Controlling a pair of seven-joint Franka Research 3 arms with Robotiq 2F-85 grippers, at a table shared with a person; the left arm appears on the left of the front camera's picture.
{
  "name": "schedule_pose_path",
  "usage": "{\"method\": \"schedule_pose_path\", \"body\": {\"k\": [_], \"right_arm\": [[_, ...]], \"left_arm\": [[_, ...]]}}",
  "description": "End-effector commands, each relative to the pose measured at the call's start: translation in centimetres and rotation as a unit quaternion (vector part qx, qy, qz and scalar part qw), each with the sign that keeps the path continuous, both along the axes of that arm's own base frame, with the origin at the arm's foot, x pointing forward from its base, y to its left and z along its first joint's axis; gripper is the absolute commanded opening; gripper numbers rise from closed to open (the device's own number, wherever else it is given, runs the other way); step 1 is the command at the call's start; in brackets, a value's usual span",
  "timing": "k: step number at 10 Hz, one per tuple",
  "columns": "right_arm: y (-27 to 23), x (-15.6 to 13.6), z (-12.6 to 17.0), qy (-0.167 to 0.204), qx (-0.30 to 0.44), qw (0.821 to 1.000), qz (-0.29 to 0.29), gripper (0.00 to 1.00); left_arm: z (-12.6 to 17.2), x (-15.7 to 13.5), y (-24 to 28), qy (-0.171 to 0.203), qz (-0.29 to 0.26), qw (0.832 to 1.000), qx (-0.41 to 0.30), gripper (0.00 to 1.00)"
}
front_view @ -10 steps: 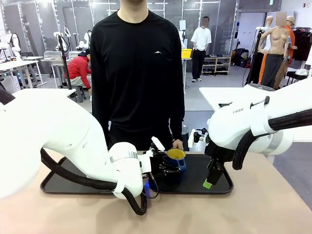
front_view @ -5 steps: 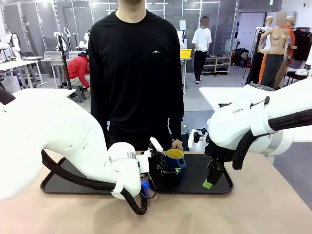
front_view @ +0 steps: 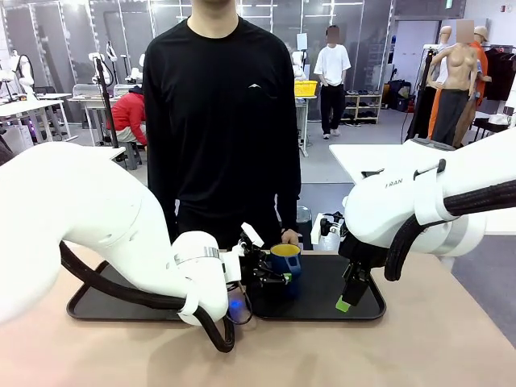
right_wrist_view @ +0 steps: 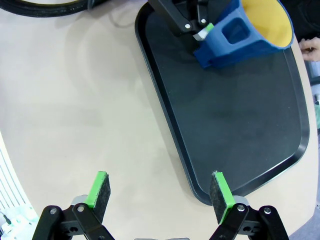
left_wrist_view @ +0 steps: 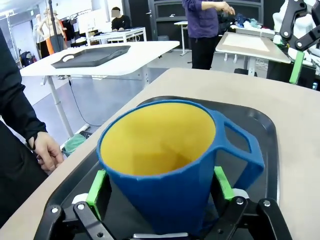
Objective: Sort and store the cups by type.
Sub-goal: Pick up the Handle plastic cup and place it into the empty Flat Tray.
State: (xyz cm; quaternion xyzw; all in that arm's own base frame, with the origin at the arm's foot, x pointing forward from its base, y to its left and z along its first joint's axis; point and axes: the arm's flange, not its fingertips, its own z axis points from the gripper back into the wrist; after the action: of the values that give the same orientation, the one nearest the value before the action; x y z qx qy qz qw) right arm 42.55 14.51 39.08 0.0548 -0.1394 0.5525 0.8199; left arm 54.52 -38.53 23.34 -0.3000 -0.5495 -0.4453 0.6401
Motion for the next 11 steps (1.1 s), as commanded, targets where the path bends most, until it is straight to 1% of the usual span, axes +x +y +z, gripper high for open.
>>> {"method": "schedule_pose_path", "body": {"k": [1,8,11], "right_arm": [[0.0,0.0,0.0,-0.001,-0.005,1.0,-0.002,1.0],[0.0,0.0,0.0,-0.001,-0.005,1.0,-0.002,1.0],[0.0,0.0,0.0,-0.001,-0.005,1.0,-0.002,1.0]], "left_arm": [[-2.0,-5.1,-0.1,-0.013,0.014,1.0,0.006,1.0],[-2.2,-7.6,2.7,-0.005,0.019,1.0,0.009,1.0],[-1.5,-9.6,5.1,-0.01,0.011,1.0,0.019,1.0]]}}
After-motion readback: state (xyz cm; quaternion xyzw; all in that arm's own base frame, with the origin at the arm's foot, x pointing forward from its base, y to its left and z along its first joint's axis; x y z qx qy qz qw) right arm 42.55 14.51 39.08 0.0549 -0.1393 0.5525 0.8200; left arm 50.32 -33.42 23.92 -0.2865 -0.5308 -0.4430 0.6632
